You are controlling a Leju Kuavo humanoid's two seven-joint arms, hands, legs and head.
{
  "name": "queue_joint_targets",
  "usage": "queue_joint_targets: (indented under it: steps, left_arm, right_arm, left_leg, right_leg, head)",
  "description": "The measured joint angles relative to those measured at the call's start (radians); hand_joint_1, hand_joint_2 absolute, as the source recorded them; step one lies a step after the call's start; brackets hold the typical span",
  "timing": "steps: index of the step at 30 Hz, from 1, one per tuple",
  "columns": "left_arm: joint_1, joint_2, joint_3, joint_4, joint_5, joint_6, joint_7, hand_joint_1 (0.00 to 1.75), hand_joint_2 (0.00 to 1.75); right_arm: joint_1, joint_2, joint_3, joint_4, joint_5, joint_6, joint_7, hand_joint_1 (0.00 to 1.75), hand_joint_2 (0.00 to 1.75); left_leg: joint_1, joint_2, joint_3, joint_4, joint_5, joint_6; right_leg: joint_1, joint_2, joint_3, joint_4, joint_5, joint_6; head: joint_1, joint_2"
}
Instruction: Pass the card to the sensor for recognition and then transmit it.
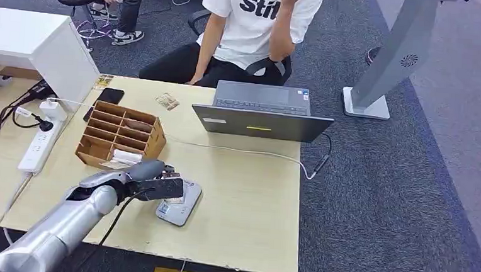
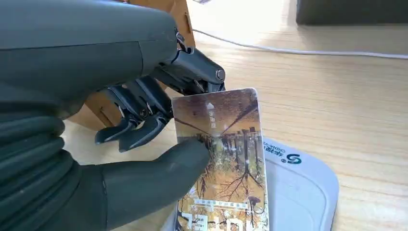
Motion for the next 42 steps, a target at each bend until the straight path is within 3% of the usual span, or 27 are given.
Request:
queue_joint_targets:
  steps: [7, 10, 15, 20, 34, 42]
  left_arm:
    - [-0.001, 0.001, -0.005, 0.01, 0.017, 0.089, 0.011, 1.75, 1.75]
    - [-0.018, 0.018, -0.004, 0.0, 0.039, 0.154, 0.028, 1.75, 1.75]
    - [-0.077, 0.058, 0.027, -0.054, 0.053, 0.184, 0.07, 1.75, 1.75]
    - [-0.12, 0.085, 0.085, -0.116, 0.028, 0.258, 0.105, 1.75, 1.75]
    - [-0.177, 0.108, 0.206, -0.169, 0.008, 0.311, 0.123, 1.75, 1.75]
    - [-0.235, 0.117, 0.264, -0.159, -0.098, 0.39, 0.148, 1.75, 1.75]
  right_arm:
    - [-0.001, 0.003, 0.0, 0.0, -0.002, 0.0, -0.004, 0.0, 1.75]
    - [0.002, 0.003, 0.0, 0.0, -0.01, 0.0, -0.022, 0.0, 1.75]
    - [0.009, 0.003, -0.002, 0.0, -0.013, 0.0, -0.037, 0.0, 1.75]
    - [0.015, 0.003, -0.008, 0.0, -0.011, 0.002, -0.048, 0.0, 1.75]
    - [0.018, 0.003, -0.019, 0.0, 0.002, 0.002, -0.048, 0.0, 1.75]
    - [0.018, 0.003, -0.026, 0.002, 0.017, 0.001, -0.04, 0.0, 1.75]
  left_leg:
    - [0.0, 0.0, 0.0, 0.0, 0.0, 0.0]
    - [0.0, 0.0, 0.0, 0.0, 0.001, -0.001]
    - [0.0, 0.0, 0.0, 0.0, 0.001, -0.001]
    - [0.0, -0.001, 0.0, 0.0, 0.001, -0.001]
    - [0.0, -0.001, 0.0, 0.0, 0.001, -0.001]
    - [0.0, -0.001, 0.0, 0.0, 0.001, -0.001]
  right_leg:
    - [0.0, 0.0, 0.0, 0.0, 0.0, 0.0]
    - [0.0, 0.0, 0.0, 0.0, 0.0, 0.0]
    - [0.0, 0.0, 0.0, 0.0, 0.0, 0.0]
    - [0.0, -0.001, 0.0, 0.0, 0.0, 0.0]
    - [0.0, 0.0, 0.0, 0.0, 0.0, 0.0]
    - [0.0, 0.0, 0.0, 0.0, 0.0, 0.0]
  head:
    - [0.0, 0.0]
    - [0.0, 0.0]
    - [-0.001, 0.0]
    - [0.0, 0.0]
    - [0.0, 0.0]
    - [0.0, 0.0]
